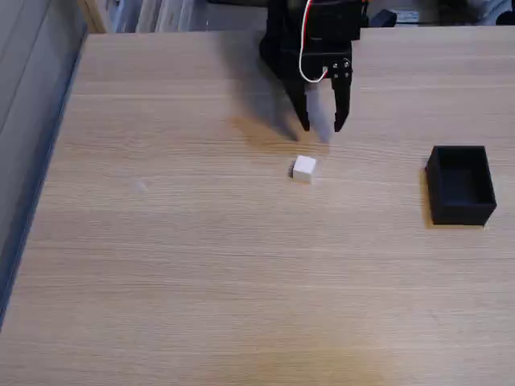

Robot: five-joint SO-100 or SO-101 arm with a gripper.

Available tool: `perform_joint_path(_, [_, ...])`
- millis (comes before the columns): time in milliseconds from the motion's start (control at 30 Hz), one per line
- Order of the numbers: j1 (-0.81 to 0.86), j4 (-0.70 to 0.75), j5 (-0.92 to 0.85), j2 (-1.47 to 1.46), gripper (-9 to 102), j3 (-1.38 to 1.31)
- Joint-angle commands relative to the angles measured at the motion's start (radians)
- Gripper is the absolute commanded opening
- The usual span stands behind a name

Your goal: Pick a white block and place it in the black box.

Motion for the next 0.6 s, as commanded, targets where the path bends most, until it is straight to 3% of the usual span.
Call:
perform_joint_path(0, [0.008,-0.041,0.02,-0.046,23,-0.044])
perform_joint_path(567, [0.176,-0.253,-0.104,-0.275,27,-0.043])
